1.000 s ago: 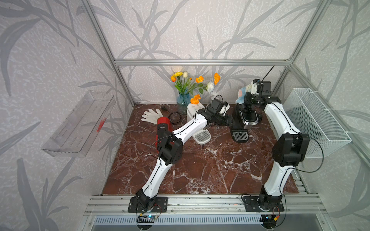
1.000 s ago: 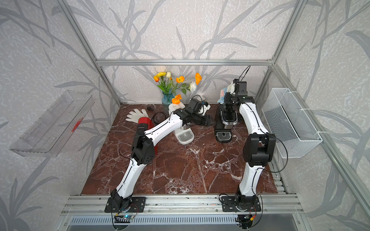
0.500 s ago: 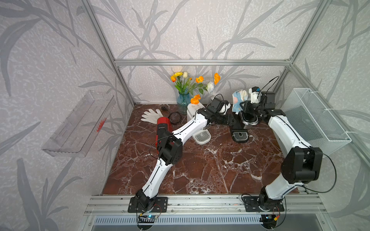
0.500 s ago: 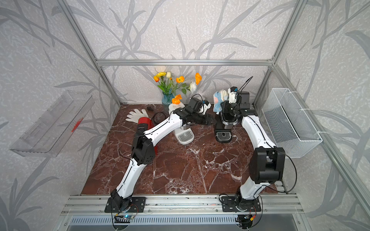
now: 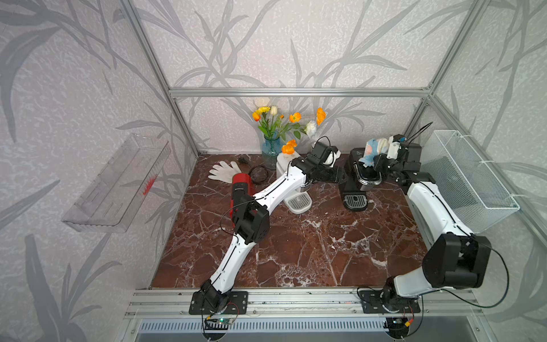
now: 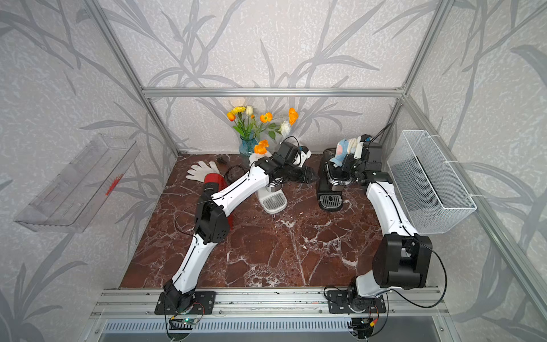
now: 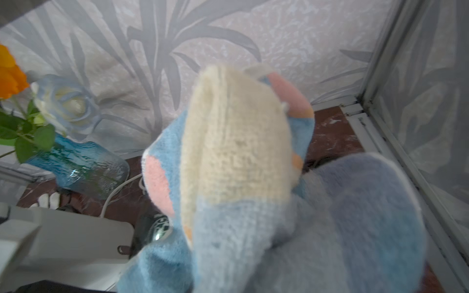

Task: Wipe the surface of a coffee machine
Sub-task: Wipe the dirt from the surface of the coffee machine.

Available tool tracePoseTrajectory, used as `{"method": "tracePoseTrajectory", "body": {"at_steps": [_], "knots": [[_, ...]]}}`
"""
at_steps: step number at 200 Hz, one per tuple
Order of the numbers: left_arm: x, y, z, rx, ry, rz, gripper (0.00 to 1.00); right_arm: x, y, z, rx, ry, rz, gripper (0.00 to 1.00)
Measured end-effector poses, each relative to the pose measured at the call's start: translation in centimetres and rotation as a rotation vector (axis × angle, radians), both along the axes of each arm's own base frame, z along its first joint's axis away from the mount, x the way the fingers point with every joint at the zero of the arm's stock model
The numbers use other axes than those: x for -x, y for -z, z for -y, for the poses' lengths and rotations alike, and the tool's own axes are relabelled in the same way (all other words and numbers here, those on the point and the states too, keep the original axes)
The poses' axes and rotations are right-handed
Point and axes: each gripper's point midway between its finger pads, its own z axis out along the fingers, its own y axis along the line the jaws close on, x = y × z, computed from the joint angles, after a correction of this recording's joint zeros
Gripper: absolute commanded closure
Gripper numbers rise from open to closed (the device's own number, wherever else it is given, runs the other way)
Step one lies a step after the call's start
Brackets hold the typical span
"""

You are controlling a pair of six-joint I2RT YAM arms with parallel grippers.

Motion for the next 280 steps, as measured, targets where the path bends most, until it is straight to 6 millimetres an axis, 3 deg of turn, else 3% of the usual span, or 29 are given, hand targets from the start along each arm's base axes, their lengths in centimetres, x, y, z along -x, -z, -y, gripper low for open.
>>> {"method": "tracePoseTrajectory", "body": {"at_steps": [41, 103, 168, 227, 280], "knots": [[-0.7, -0.8, -0.5, 0.004, -0.012, 0.017, 0.39, -2.2, 3.0, 1.8, -0.020, 0.054, -0.079, 1.00], [-2.2, 0.7, -0.4, 0.004, -0.021, -0.006, 0.39, -2.5, 4.8, -0.6, -0.099, -0.051, -0.102, 1.00], [-2.9, 0.2, -1.3, 0.013, -0.042, -0.026, 0.39, 1.6, 12.6, -2.4, -0.165, -0.097, -0.282, 1.00], [-3.8, 0.3, -2.2, 0.003, -0.075, -0.023, 0.39, 4.8, 12.4, -4.8, -0.223, -0.136, -0.291, 1.00], [-3.8, 0.1, -2.5, -0.022, -0.093, -0.010, 0.39, 7.2, 14.3, -5.8, -0.228, -0.151, -0.331, 1.00]]}}
